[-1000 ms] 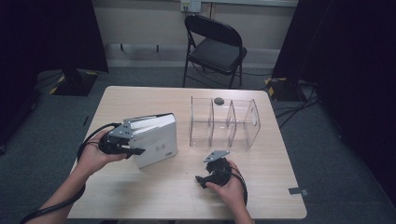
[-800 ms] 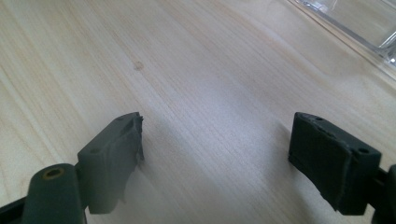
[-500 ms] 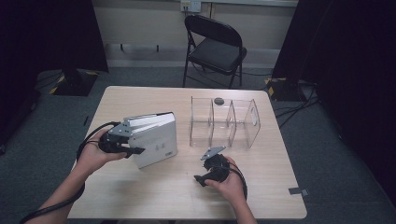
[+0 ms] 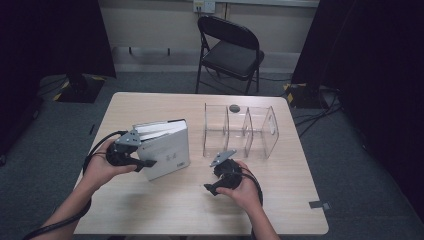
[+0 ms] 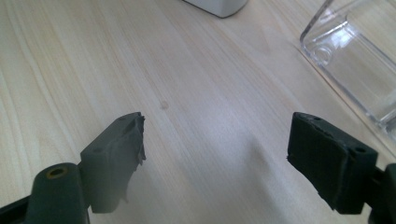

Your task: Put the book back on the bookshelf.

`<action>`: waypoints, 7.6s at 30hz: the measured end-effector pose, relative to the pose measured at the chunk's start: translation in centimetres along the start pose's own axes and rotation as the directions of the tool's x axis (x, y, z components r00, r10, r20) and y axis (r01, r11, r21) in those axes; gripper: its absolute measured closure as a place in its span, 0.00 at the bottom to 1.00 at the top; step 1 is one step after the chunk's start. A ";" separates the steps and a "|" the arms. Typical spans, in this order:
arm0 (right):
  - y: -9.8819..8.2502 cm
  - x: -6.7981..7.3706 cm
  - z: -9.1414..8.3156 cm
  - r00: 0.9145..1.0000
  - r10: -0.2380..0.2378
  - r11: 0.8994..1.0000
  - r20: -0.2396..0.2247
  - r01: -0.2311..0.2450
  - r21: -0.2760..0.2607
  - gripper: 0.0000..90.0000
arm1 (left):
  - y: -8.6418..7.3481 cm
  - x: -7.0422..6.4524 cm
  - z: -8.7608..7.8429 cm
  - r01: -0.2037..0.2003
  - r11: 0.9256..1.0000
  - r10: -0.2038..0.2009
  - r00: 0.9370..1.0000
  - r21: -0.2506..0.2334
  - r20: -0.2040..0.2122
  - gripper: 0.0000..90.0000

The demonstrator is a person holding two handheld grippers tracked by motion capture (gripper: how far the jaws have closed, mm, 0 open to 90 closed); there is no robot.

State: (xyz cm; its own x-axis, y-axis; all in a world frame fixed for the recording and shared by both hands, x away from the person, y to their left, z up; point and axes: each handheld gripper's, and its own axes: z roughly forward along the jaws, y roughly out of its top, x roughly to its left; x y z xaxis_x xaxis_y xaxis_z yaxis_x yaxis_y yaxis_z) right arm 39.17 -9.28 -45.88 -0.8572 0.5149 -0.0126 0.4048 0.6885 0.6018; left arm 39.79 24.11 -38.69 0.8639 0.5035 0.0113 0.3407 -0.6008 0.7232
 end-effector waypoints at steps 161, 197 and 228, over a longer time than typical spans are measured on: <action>14.3 -0.2 -6.1 0.979 -0.150 0.988 -0.138 0.154 0.023 0.58 | -9.0 -1.2 4.6 0.090 0.995 -0.086 0.991 0.035 -0.107 0.18; 16.3 0.2 -4.4 0.988 -0.106 0.986 -0.113 0.119 0.114 0.46 | -10.2 -1.2 5.6 0.082 0.997 -0.082 0.995 0.004 -0.061 0.14; 17.7 0.1 -2.3 0.983 -0.099 0.977 -0.151 0.125 0.172 0.31 | -10.3 -1.5 6.0 0.055 0.998 -0.055 0.998 0.015 -0.026 0.00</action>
State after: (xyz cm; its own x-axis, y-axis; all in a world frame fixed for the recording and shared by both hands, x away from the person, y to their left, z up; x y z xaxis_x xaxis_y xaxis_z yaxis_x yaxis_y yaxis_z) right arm 45.54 1.76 -33.35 -0.9314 0.3606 0.0486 0.3429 0.8253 0.4487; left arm 37.23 25.83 -50.28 0.8341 0.5515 -0.0102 0.3932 -0.5815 0.7122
